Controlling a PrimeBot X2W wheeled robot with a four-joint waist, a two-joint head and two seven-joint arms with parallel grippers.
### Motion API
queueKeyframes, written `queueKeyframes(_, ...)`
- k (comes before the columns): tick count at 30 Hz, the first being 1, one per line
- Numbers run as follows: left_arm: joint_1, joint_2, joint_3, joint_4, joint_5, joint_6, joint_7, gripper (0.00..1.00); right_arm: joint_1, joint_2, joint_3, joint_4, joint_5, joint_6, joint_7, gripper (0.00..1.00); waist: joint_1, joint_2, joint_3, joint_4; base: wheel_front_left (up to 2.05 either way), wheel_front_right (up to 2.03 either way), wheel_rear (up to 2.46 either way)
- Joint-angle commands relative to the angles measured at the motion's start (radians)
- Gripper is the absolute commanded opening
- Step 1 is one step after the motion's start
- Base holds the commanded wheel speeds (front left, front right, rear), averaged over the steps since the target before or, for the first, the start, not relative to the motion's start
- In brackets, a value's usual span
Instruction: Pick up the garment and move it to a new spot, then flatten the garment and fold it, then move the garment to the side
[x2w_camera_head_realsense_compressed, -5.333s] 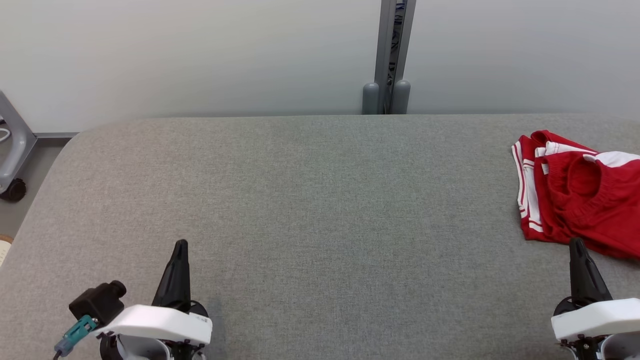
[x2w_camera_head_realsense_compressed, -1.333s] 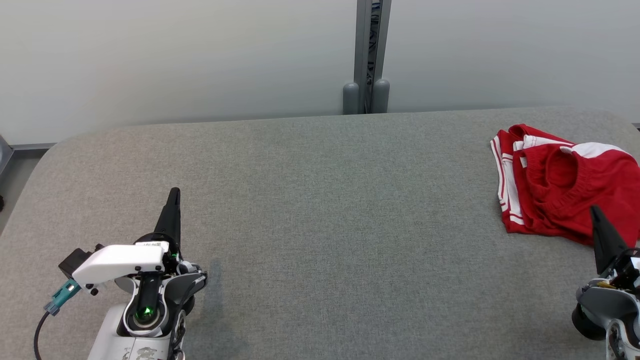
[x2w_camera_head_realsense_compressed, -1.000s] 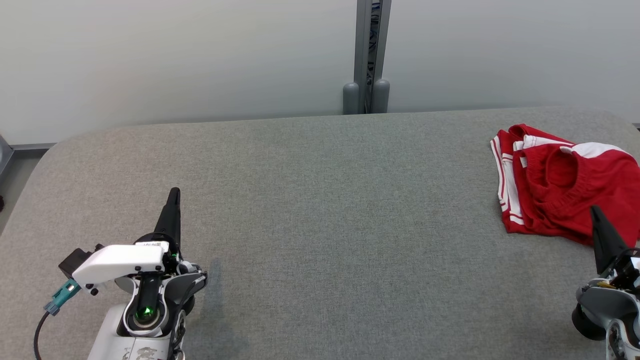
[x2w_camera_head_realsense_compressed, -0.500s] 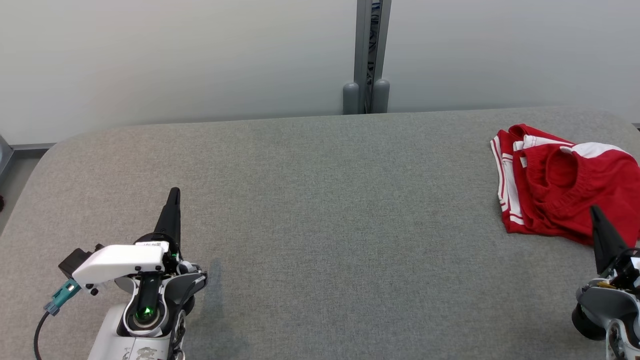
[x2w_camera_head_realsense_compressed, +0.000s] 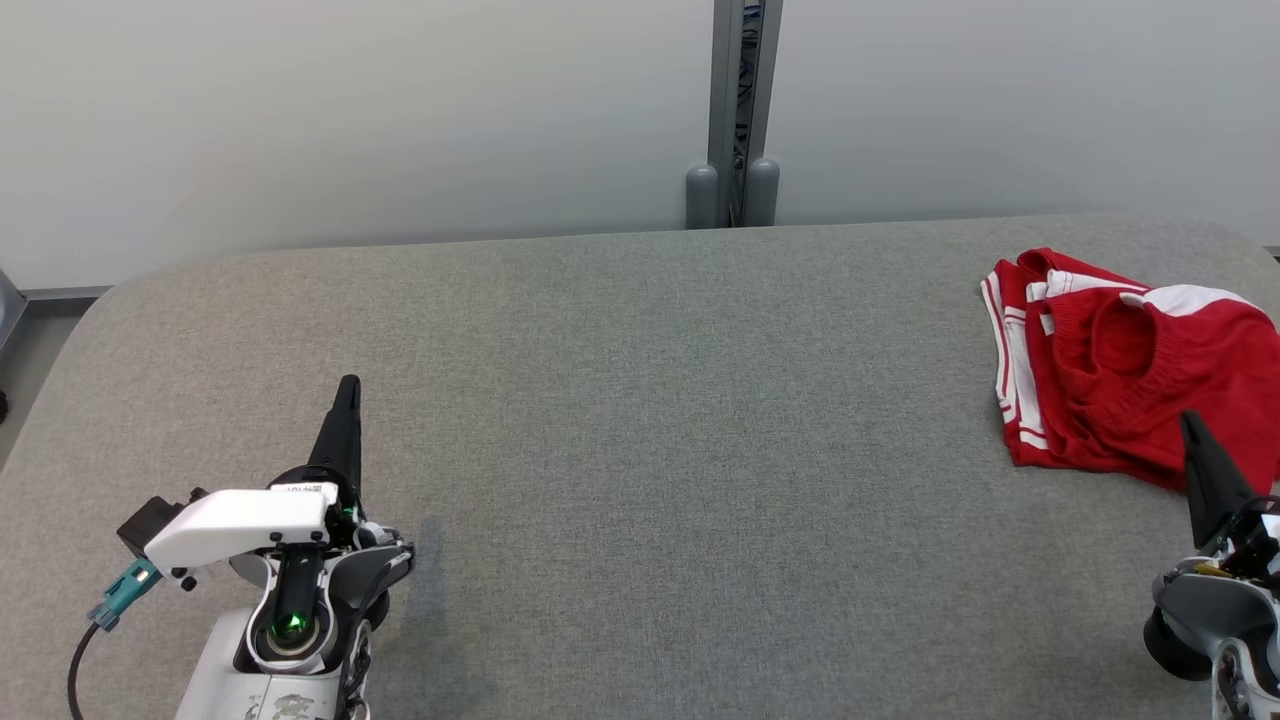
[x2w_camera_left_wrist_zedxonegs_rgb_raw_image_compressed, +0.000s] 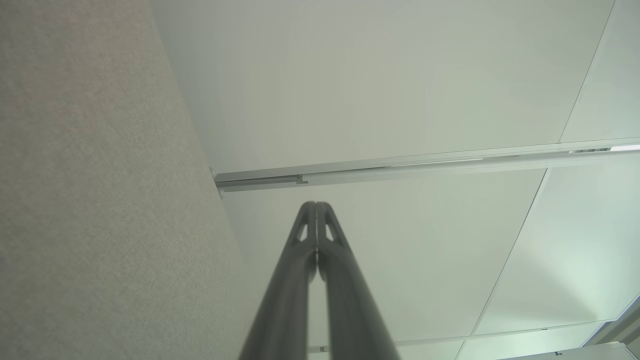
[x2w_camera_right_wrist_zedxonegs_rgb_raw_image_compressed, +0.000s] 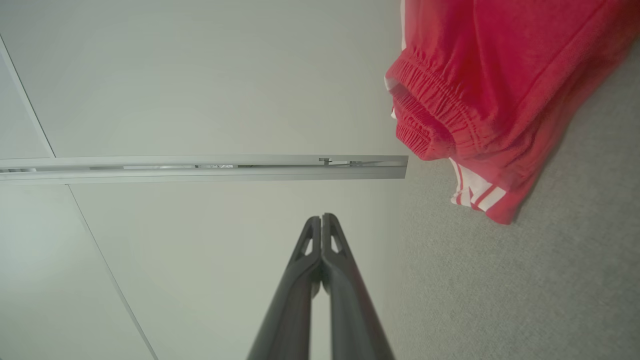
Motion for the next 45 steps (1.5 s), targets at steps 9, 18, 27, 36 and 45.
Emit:
queueKeyframes(9,-0.019,0.005,0.004,0.000,0.000,-0.005,0.001,0.00,-0.008,-0.003,-0.005,0.003,0.000,0.000,0.003,0.00,0.0000,0.0000,0.000,0.000,0.00,0.00,0.00)
queueKeyframes(18,-0.019,0.005,0.004,0.000,0.000,-0.005,0.001,0.00,-0.008,-0.003,-0.004,0.003,0.000,0.000,0.003,0.00,0.0000,0.0000,0.000,0.000,0.00,0.00,0.00)
queueKeyframes(27,-0.019,0.005,0.004,0.000,0.000,-0.005,0.001,0.00,-0.008,-0.003,-0.005,0.003,0.000,0.000,0.003,0.00,0.0000,0.0000,0.000,0.000,0.00,0.00,0.00)
queueKeyframes(36,-0.019,0.005,0.004,0.000,0.000,-0.005,0.001,0.00,-0.008,-0.003,-0.004,0.003,0.000,0.000,0.003,0.00,0.0000,0.0000,0.000,0.000,0.00,0.00,0.00)
queueKeyframes(45,-0.019,0.005,0.004,0.000,0.000,-0.005,0.001,0.00,-0.008,-0.003,-0.004,0.003,0.000,0.000,0.003,0.00,0.0000,0.0000,0.000,0.000,0.00,0.00,0.00)
